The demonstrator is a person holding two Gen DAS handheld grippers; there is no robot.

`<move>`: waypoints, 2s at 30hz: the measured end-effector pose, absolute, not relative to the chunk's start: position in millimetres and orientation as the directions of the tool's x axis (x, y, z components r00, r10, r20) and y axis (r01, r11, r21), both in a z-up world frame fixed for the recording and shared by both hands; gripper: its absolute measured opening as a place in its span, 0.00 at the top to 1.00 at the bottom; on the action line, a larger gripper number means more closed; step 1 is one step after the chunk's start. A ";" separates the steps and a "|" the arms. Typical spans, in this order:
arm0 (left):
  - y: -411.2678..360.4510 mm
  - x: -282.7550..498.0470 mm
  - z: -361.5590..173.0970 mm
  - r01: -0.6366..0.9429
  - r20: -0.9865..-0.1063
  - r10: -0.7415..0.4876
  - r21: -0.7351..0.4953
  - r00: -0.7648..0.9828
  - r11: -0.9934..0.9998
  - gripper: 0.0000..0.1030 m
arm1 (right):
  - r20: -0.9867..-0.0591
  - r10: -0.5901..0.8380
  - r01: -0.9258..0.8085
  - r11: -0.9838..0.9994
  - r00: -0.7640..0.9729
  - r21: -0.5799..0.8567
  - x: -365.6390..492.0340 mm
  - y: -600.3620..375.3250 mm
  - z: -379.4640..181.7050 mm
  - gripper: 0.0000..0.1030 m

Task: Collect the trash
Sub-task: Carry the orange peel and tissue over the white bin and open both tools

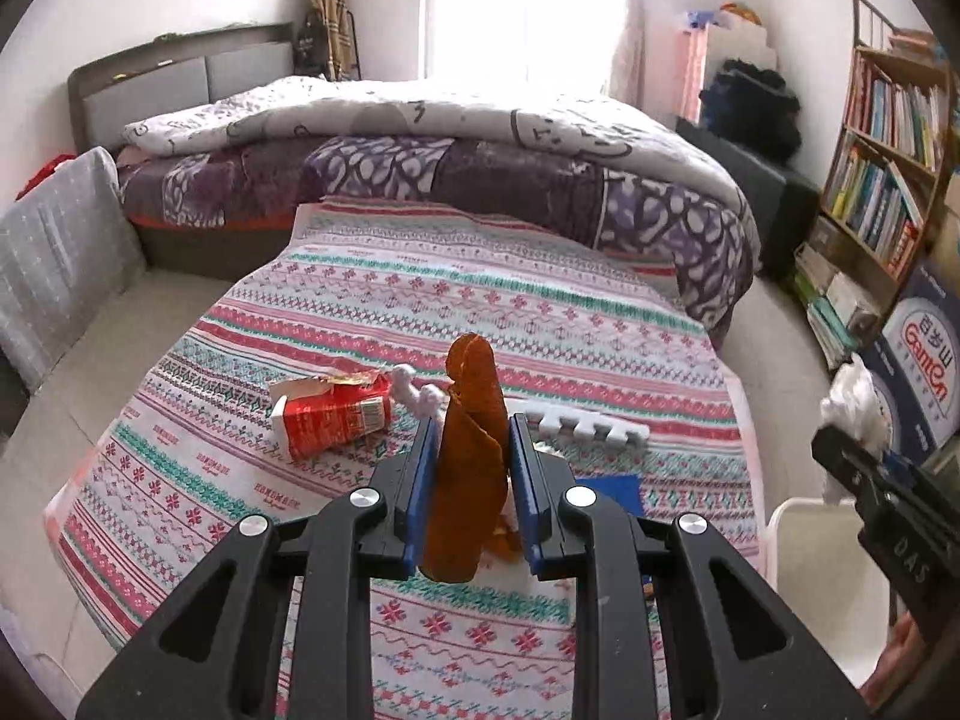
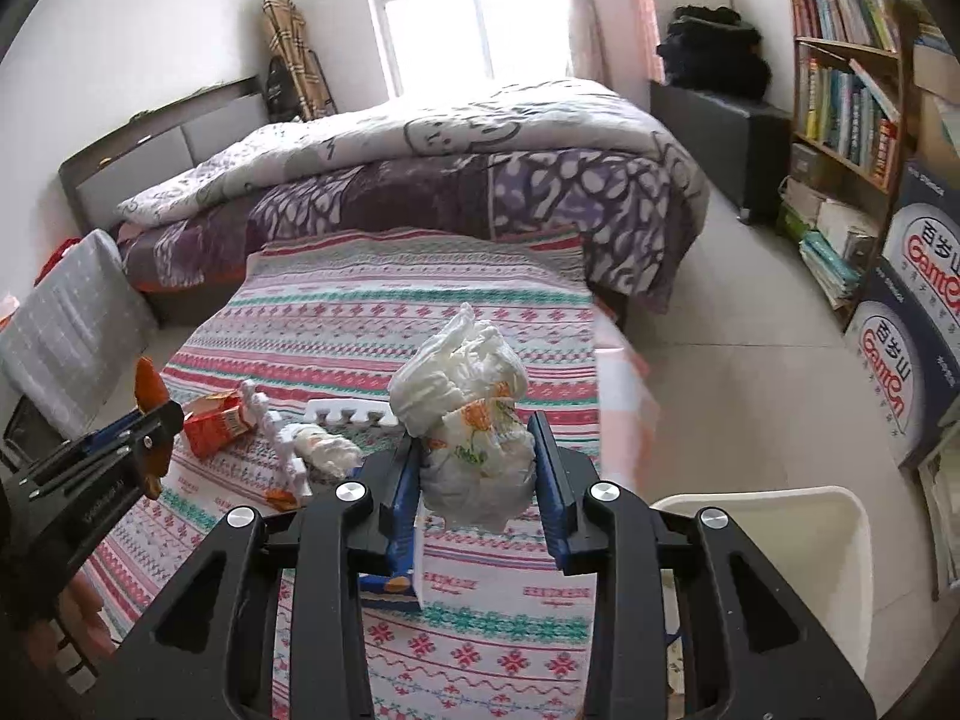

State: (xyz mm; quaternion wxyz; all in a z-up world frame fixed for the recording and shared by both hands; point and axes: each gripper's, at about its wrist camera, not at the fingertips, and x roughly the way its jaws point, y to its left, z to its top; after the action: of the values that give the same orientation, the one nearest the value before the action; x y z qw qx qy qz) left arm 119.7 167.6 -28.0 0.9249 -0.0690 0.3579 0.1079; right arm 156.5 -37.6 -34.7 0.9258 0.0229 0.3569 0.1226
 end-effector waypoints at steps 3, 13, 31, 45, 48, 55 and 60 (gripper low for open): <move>157.8 119.8 -27.9 -0.258 -0.672 0.139 -0.080 0.727 0.963 0.76 | -0.650 0.234 -0.199 0.972 0.723 0.128 153.4 -45.7 -32.1 0.68; 111.5 122.6 -20.4 -0.178 -0.648 0.085 -0.079 0.757 0.981 0.76 | -0.647 0.200 -0.157 0.980 0.736 0.125 148.4 -78.6 -28.4 0.67; 49.3 130.6 -26.2 -0.054 -0.660 -0.005 -0.069 0.751 0.996 0.76 | -0.672 0.113 -0.035 0.991 0.732 0.128 145.2 -139.0 -32.9 0.67; -6.0 132.4 -33.9 0.064 -0.669 -0.085 -0.056 0.738 0.996 0.76 | -0.702 0.016 0.128 0.980 0.712 0.153 138.9 -206.5 -39.6 0.56; -19.4 132.0 -36.4 0.093 -0.673 -0.104 -0.053 0.733 0.994 0.76 | -0.700 -0.007 0.165 0.974 0.714 0.158 135.8 -219.9 -39.9 0.48; -50.6 130.4 -42.4 0.155 -0.679 -0.145 -0.047 0.719 0.987 0.76 | -0.690 -0.102 0.274 0.951 0.716 0.144 127.8 -251.9 -38.5 0.27; -74.0 129.4 -47.7 0.204 -0.687 -0.173 -0.036 0.706 0.978 0.76 | -0.685 -0.151 0.340 0.929 0.713 0.149 122.2 -275.3 -38.9 0.15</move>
State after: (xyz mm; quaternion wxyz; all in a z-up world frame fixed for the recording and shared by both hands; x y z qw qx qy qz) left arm 129.4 -74.0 -47.7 0.9233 0.0211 0.3696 -0.1021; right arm 122.2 -275.3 -38.9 0.9158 0.1331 0.3545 -0.1340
